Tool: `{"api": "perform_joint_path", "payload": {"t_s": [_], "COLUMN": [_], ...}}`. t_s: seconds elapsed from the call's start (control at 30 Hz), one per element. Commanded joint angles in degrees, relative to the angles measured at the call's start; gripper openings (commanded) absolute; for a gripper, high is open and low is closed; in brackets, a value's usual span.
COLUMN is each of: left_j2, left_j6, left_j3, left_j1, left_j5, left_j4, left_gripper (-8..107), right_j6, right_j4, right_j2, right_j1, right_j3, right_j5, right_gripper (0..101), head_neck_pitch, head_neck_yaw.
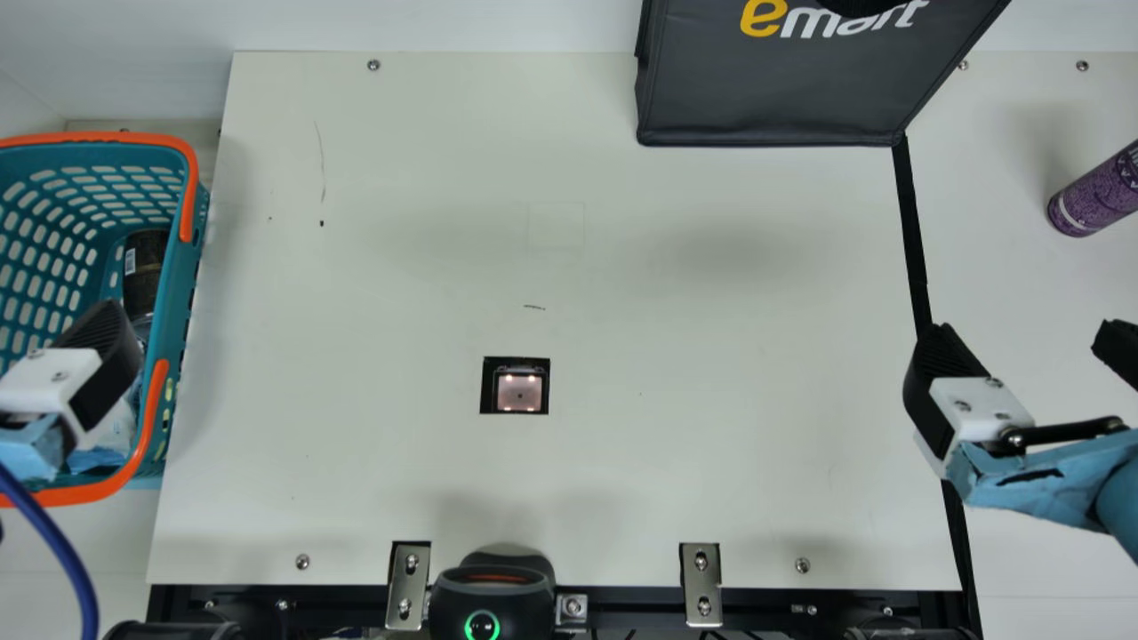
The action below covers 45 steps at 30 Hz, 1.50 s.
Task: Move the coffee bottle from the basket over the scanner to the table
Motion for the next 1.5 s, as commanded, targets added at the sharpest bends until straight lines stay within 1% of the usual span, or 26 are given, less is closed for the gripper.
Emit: {"api": "perform_joint_path", "payload": {"t_s": [0.0, 0.47, 0.9, 1.03, 1.17, 1.33, 1.47], "left_j2": [0.0, 0.0, 0.3, 1.3, 2.7, 4.7, 6.7], "left_j6": [0.0, 0.0, -0.6, -2.7, -5.2, -6.2, -3.6], "left_j3": [0.0, 0.0, 0.0, 0.1, 0.7, 1.6, 2.2], "left_j1": [0.0, 0.0, 0.5, 3.5, 8.1, 15.7, 22.7], "left_j5": [0.0, 0.0, -0.1, -0.8, -1.8, -3.3, -4.8], "left_j4": [0.0, 0.0, 0.1, 0.8, 1.5, 0.8, -1.7], "left_gripper": [90, 90, 90, 90, 90, 90, 90], "right_j6": [0.0, 0.0, 0.0, 0.0, 0.0, 0.0, 0.0], "right_j4": [0.0, 0.0, 0.0, 0.0, 0.0, 0.0, 0.0], "right_j2": [0.0, 0.0, 0.0, 0.0, 0.0, 0.0, 0.0], "right_j1": [0.0, 0.0, 0.0, 0.0, 0.0, 0.0, 0.0], "right_j3": [0.0, 0.0, 0.0, 0.0, 0.0, 0.0, 0.0], "right_j5": [0.0, 0.0, 0.0, -0.1, 0.0, 0.0, 0.0], "right_gripper": [95, 95, 95, 95, 95, 95, 95], "head_neck_pitch": [-1.7, -1.7, -1.7, -1.7, -1.7, -1.7, -1.7], "head_neck_yaw": [1.5, 20.2, 20.2, 20.2, 20.2, 20.2, 20.2]}}
